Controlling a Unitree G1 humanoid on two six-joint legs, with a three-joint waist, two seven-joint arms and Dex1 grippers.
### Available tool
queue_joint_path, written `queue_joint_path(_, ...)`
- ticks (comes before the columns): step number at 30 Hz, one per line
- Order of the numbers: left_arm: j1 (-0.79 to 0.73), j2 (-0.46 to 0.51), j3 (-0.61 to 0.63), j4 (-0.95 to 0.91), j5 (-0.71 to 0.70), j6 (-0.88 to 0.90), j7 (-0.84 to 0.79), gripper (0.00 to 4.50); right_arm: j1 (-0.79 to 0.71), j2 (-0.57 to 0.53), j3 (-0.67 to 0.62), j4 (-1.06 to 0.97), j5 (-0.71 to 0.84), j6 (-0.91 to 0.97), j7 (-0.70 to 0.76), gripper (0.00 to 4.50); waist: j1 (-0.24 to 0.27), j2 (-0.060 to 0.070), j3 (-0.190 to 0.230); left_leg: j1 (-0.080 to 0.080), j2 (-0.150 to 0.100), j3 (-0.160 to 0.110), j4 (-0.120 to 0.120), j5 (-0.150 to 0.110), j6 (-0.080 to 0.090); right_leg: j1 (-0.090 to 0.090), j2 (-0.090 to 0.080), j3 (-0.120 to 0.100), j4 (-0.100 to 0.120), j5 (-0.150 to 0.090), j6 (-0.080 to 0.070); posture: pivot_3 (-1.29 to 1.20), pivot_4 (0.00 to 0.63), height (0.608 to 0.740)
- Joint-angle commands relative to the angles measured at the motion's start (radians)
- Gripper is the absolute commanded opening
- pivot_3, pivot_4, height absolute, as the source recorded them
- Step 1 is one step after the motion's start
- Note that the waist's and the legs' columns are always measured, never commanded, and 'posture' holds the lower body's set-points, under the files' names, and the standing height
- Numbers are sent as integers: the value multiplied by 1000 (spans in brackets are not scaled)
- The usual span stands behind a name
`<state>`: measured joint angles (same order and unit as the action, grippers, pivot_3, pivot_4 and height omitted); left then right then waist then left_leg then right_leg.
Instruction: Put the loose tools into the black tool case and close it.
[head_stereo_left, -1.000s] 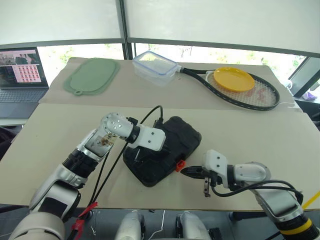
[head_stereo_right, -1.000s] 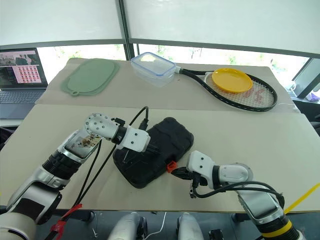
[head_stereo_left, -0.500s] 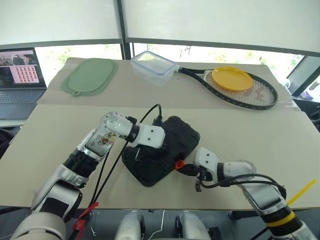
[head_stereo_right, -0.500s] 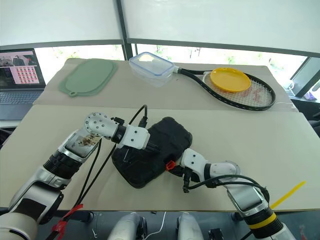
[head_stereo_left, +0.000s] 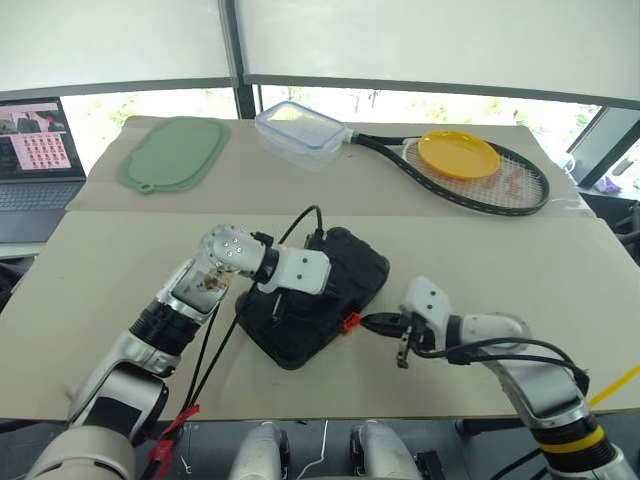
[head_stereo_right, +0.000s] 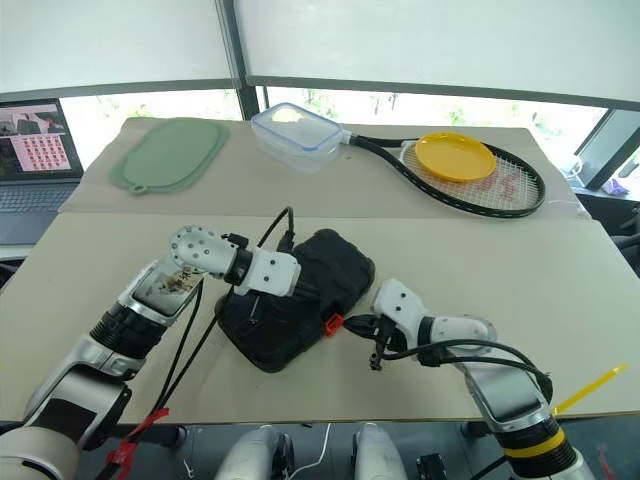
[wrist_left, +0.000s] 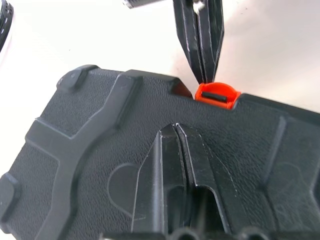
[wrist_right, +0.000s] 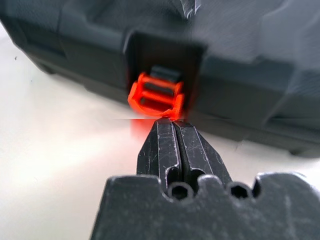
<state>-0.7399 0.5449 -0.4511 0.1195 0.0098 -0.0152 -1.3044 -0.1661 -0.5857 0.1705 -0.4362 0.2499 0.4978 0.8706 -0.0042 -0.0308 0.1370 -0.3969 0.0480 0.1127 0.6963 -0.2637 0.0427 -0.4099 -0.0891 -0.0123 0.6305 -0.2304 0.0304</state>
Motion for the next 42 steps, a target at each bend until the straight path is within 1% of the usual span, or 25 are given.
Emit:
queue_joint_path(1,37,-2,-66,53,61,8,-18,93,-8,-17,-6,-28,4,-38,6,0,7,1,0,0,0,0,0,0,0,0,-1,0,0,0,0,0,150,738)
queue_joint_path(6,33,10,-53,60,61,3,-22,93,57,-81,-66,-89,45,-16,24,0,16,1,0,-1,-1,0,0,0,1,0,-3,0,-2,0,2,0,150,738)
queue_joint_path(10,32,15,-51,64,62,0,-23,93,114,-104,-75,-133,59,-6,15,0,15,1,0,0,-1,0,0,0,1,1,-2,0,-2,0,1,0,150,738)
queue_joint_path(13,28,12,-53,67,64,-1,-23,93,155,-111,-63,-146,54,-8,9,0,16,1,-1,0,-1,0,0,0,1,1,-2,0,-2,0,1,0,150,738)
queue_joint_path(16,24,9,-55,70,64,-7,-24,93,166,-117,-10,-113,12,-14,1,0,15,1,-1,0,-1,0,0,0,1,1,-2,0,-2,0,1,0,150,738)
queue_joint_path(20,12,4,-56,76,64,-11,-25,93,140,-110,64,-20,-48,-38,2,0,16,1,-1,0,-1,0,0,0,1,1,-2,-1,-2,-1,1,0,150,738)
queue_joint_path(24,7,2,-55,79,64,-13,-26,93,98,-91,96,58,-83,-60,-10,0,15,0,-1,0,-1,0,0,0,1,1,-2,0,-2,-1,1,0,150,738)
queue_joint_path(27,9,2,-54,76,65,-13,-25,93,62,-52,113,101,-97,-82,-31,0,14,0,-1,1,0,0,0,0,0,2,-1,-1,-2,-1,0,0,150,738)
queue_joint_path(33,17,4,-51,63,63,-7,-22,93,11,25,93,98,-93,-97,-64,0,14,0,-1,1,0,0,0,0,0,2,-1,0,-2,-1,0,0,150,738)
queue_joint_path(42,21,-8,-54,61,64,-6,-13,93,-4,45,59,55,-54,-75,-59,0,14,0,-1,0,0,0,0,0,0,1,-1,0,-2,-1,0,0,150,738)
